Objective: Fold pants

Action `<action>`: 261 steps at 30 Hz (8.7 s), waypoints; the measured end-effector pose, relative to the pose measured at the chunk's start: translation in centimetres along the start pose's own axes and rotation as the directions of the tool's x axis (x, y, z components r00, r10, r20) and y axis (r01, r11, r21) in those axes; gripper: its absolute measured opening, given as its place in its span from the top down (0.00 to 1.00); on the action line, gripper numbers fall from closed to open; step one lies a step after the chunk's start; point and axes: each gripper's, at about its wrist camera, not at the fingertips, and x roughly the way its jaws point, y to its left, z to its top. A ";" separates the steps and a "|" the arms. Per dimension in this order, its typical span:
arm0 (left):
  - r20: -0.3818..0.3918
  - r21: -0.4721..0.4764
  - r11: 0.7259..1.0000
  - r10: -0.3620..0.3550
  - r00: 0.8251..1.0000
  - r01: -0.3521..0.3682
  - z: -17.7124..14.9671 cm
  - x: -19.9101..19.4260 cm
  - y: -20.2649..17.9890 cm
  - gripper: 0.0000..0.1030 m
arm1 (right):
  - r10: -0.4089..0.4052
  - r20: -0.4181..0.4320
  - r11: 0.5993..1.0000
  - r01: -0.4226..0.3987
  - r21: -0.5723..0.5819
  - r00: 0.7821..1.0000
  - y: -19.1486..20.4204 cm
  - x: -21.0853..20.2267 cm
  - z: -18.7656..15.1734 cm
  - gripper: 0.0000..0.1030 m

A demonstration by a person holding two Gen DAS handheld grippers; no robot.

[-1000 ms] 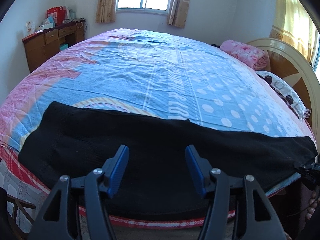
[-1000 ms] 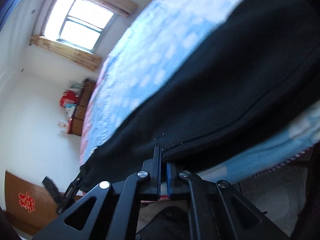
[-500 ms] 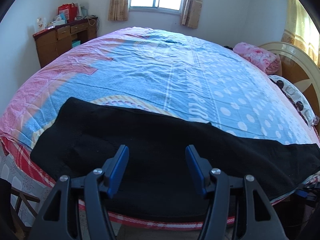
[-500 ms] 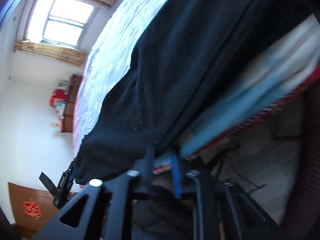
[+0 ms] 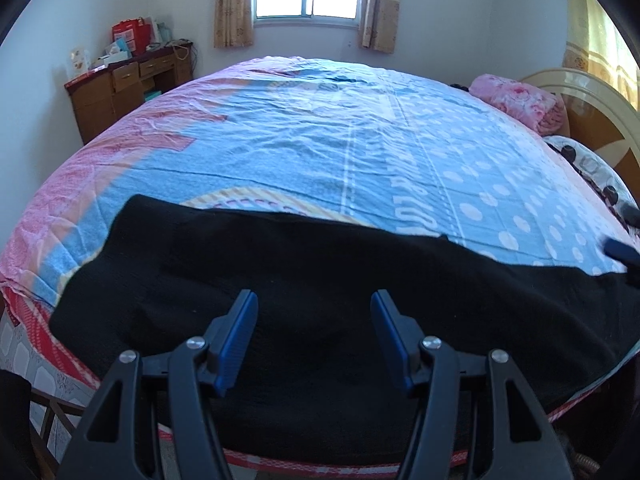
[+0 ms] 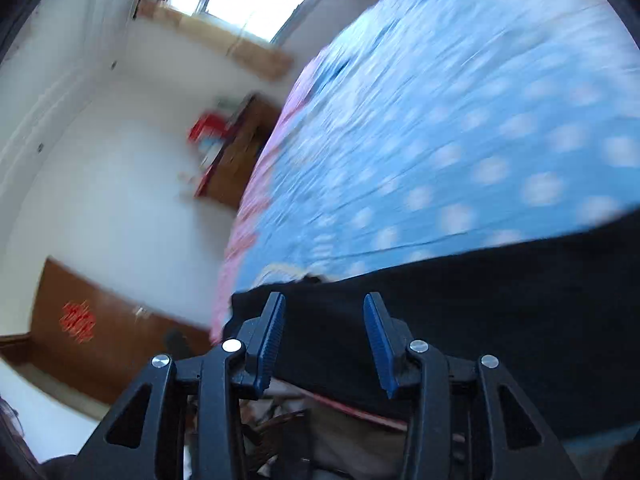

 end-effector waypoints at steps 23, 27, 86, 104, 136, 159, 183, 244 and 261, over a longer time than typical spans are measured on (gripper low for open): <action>-0.012 0.036 0.998 0.042 0.999 -0.042 -0.6 1.2 2.2 0.40 | 0.162 -0.412 0.986 -0.134 0.096 0.897 -1.3 20.7 2.5 0.58; -0.017 0.011 1.000 0.012 1.000 -0.012 -0.4 1.1 2.9 0.40 | 0.145 -0.436 0.989 -0.121 0.083 0.888 -0.9 22.2 2.5 0.58; 0.012 0.217 0.958 -0.196 0.981 0.189 0.8 -3.9 -10.4 0.33 | -0.558 0.636 0.826 0.289 0.483 0.532 -16.2 -31.0 -11.2 0.65; -0.040 0.191 0.960 -0.202 0.979 0.206 0.3 -3.2 -10.4 0.33 | -0.487 0.681 0.873 0.275 0.403 0.547 -15.7 -30.0 -10.6 0.97; -0.033 0.163 0.964 -0.210 0.977 0.212 0.4 -3.8 -10.1 0.33 | -0.484 0.662 0.870 0.231 0.436 0.573 -19.7 -29.4 -12.1 0.83; -0.018 0.155 0.964 -0.215 0.976 0.215 0.3 -4.5 -9.3 0.33 | -0.495 0.745 0.746 0.658 0.101 0.447 -5.2 -28.6 -8.5 0.93; -0.038 0.123 0.969 -0.211 0.977 0.214 -0.5 -3.3 -8.4 0.33 | -0.298 0.595 0.814 0.524 -0.251 0.747 -0.6 -18.1 -6.7 0.93; -0.178 -0.057 0.851 -0.524 0.833 0.523 0.2 2.5 -17.6 0.88 | -0.507 0.586 0.730 0.677 -0.099 0.632 -5.9 -11.3 -5.6 0.46; -0.210 0.116 0.950 -0.261 0.942 0.289 -0.3 2.9 -17.1 0.69 | -0.499 0.405 0.719 0.627 -0.300 0.766 -5.9 -4.4 -5.5 0.53</action>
